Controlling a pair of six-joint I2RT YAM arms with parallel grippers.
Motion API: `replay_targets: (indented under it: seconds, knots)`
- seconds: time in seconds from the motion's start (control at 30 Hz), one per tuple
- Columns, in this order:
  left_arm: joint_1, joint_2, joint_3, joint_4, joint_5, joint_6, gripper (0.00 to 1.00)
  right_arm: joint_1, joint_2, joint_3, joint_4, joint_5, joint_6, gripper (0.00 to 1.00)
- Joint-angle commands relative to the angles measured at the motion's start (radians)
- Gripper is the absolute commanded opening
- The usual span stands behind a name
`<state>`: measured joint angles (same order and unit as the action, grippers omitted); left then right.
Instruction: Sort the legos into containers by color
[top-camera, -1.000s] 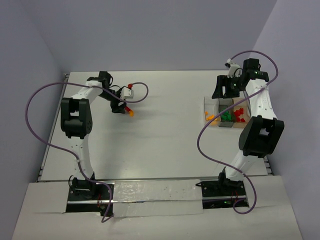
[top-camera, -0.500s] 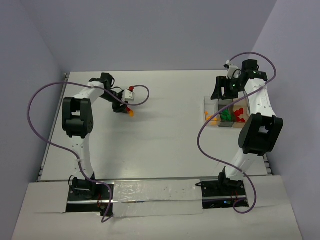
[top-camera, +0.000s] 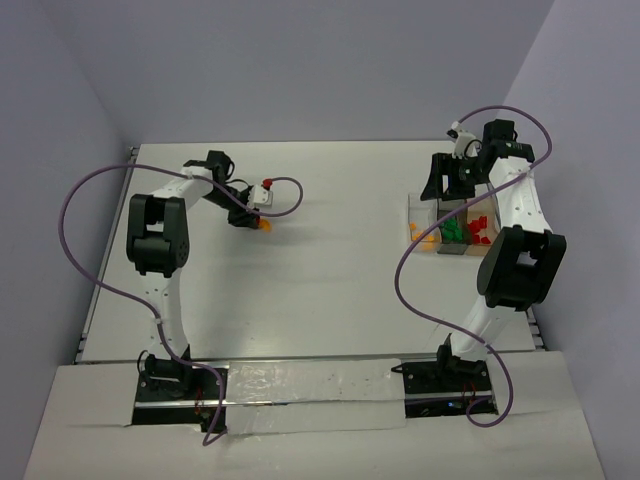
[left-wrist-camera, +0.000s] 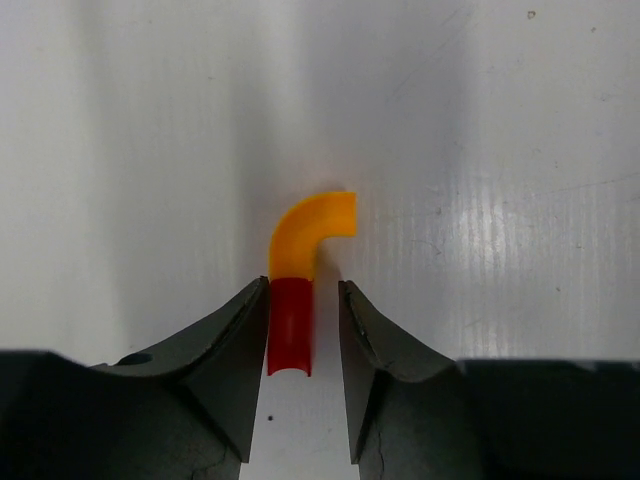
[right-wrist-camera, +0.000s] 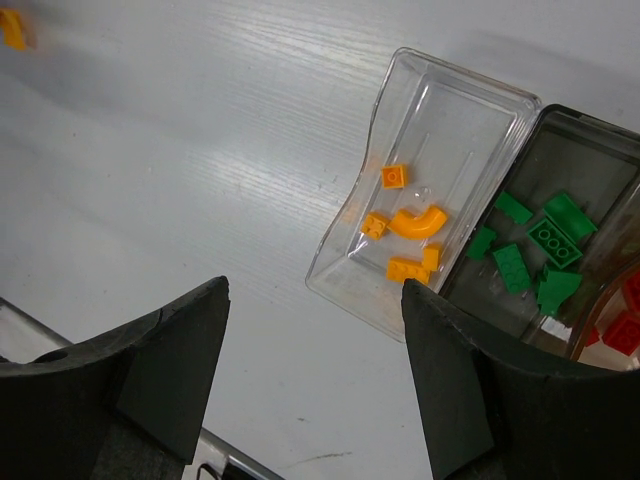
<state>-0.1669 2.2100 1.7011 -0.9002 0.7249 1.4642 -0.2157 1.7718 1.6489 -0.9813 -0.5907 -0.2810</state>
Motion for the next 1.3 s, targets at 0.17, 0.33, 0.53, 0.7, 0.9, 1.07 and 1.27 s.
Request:
replay_targets:
  seconds: [0.17,0.33,0.53,0.7,0.9,1.07,1.27]
  knots:
    - [-0.01,-0.065,-0.098,0.058,-0.029,-0.019,0.38,0.012,-0.02,-0.01,0.0,-0.053,0.016,0.77]
    - [-0.019,-0.067,-0.101,0.077,-0.045,-0.083,0.32,0.021,-0.037,-0.023,0.006,-0.057,0.016,0.77]
    - [-0.027,-0.099,-0.089,0.097,-0.008,-0.224,0.14,0.036,-0.076,-0.055,0.017,-0.072,0.023,0.76]
    - [-0.047,-0.151,-0.06,0.075,0.056,-0.431,0.0,0.067,-0.13,-0.136,0.081,-0.161,0.062,0.76]
    - [-0.125,-0.318,-0.158,0.191,0.132,-0.802,0.0,0.194,-0.164,-0.24,0.185,-0.234,0.139,0.75]
    - [-0.303,-0.508,-0.374,0.467,-0.115,-0.97,0.0,0.307,-0.131,-0.3,0.281,-0.355,0.269,0.71]
    - [-0.433,-0.544,-0.397,0.51,-0.267,-1.046,0.0,0.379,-0.024,-0.281,0.313,-0.518,0.337,0.69]
